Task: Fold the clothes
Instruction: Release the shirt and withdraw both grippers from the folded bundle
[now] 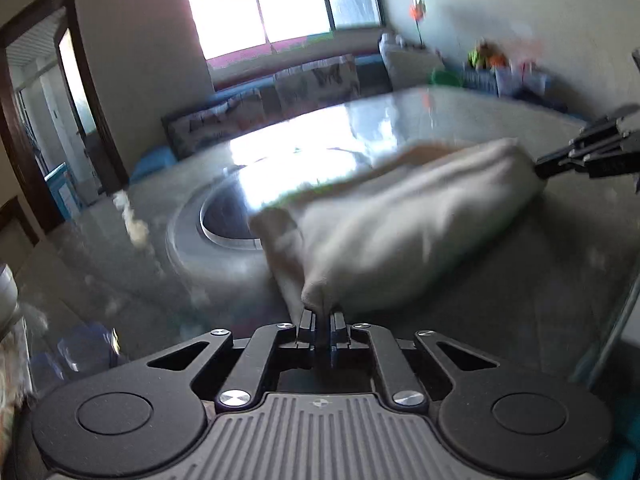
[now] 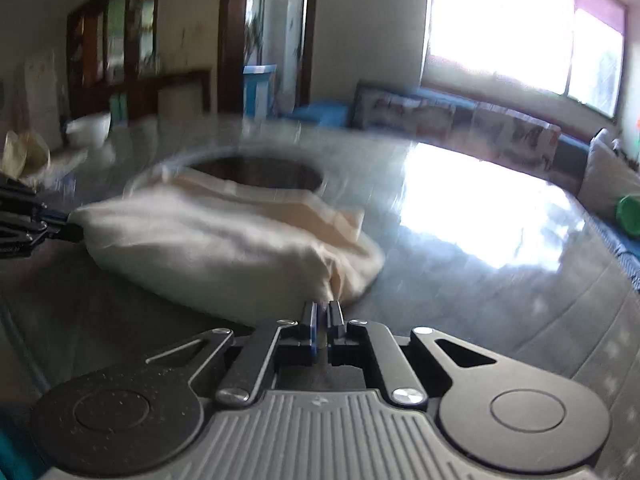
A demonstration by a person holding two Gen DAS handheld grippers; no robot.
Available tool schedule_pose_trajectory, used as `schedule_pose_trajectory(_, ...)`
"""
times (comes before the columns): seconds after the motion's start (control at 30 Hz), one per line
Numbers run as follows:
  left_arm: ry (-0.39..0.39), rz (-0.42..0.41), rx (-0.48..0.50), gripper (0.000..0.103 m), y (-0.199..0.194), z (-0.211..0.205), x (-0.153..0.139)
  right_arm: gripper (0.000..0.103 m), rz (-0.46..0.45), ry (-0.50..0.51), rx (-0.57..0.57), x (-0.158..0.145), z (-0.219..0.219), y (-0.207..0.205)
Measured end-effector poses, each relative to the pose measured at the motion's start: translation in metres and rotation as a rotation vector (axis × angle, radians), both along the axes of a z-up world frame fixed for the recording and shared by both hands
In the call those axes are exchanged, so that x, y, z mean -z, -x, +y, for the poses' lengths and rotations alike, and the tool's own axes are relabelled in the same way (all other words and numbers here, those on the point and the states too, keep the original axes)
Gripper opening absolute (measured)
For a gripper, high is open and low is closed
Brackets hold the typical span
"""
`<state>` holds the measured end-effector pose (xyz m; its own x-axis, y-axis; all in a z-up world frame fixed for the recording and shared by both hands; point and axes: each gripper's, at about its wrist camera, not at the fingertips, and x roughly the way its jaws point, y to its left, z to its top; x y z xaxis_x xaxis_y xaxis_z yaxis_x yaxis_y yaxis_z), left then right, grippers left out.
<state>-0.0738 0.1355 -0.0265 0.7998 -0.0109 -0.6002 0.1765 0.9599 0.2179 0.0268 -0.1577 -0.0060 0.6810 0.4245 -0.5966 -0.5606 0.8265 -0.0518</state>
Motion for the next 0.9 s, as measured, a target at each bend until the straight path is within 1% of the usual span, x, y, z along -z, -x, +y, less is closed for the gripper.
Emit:
schedule_pose_trajectory(0.03,-0.01,-0.001,-0.009,0.013,0.001,0.002,-0.002,0.004,0.014,0.005,-0.004,0.004,0.001,0.001)
schedule_pose_trajectory(0.07,-0.019,-0.005,-0.023,0.015,0.002,0.006,-0.005,0.004,0.021,0.006,-0.008,0.002,-0.001,0.0)
schedule_pose_trajectory(0.1,-0.015,-0.012,-0.041,0.023,0.003,0.012,-0.009,0.005,0.021,0.004,-0.008,-0.003,-0.003,0.0)
schedule_pose_trajectory(0.2,0.01,-0.048,-0.106,0.023,0.002,0.028,-0.027,0.006,0.009,0.007,-0.008,-0.016,-0.009,-0.002)
schedule_pose_trajectory(0.23,0.032,-0.065,-0.115,0.023,0.002,0.029,-0.034,0.009,-0.014,0.008,-0.003,-0.024,-0.01,-0.001)
schedule_pose_trajectory(0.3,0.098,-0.094,-0.116,0.022,-0.001,0.029,-0.048,0.009,-0.037,-0.024,-0.009,-0.037,-0.007,-0.002)
schedule_pose_trajectory(0.4,0.218,-0.092,-0.076,0.022,-0.02,0.015,-0.057,0.01,-0.033,-0.094,-0.055,-0.047,0.006,-0.008)
schedule_pose_trajectory(0.47,0.279,-0.072,-0.054,0.022,-0.036,0.002,-0.055,0.012,-0.013,-0.111,-0.09,-0.041,0.022,-0.014)
schedule_pose_trajectory(0.53,0.307,-0.052,-0.037,0.023,-0.051,-0.01,-0.047,0.016,0.009,-0.128,-0.122,-0.033,0.038,-0.02)
schedule_pose_trajectory(0.6,0.301,-0.017,-0.038,0.023,-0.062,-0.017,-0.037,0.016,0.048,-0.141,-0.126,-0.019,0.049,-0.031)
schedule_pose_trajectory(0.63,0.293,0.0,-0.046,0.023,-0.066,-0.017,-0.03,0.016,0.044,-0.13,-0.122,-0.014,0.051,-0.034)
schedule_pose_trajectory(0.7,0.279,0.033,-0.07,0.023,-0.069,-0.014,-0.017,0.016,0.051,-0.117,-0.094,-0.004,0.047,-0.041)
schedule_pose_trajectory(0.77,0.29,0.04,-0.084,0.025,-0.065,-0.005,-0.009,0.016,0.067,-0.125,-0.056,0.002,0.035,-0.046)
schedule_pose_trajectory(0.87,0.298,0.029,-0.082,0.03,-0.061,-0.002,-0.012,0.016,0.091,-0.164,-0.007,0.003,0.017,-0.051)
schedule_pose_trajectory(0.9,0.294,0.018,-0.076,0.034,-0.06,-0.005,-0.015,0.017,0.081,-0.166,0.001,-0.001,0.016,-0.053)
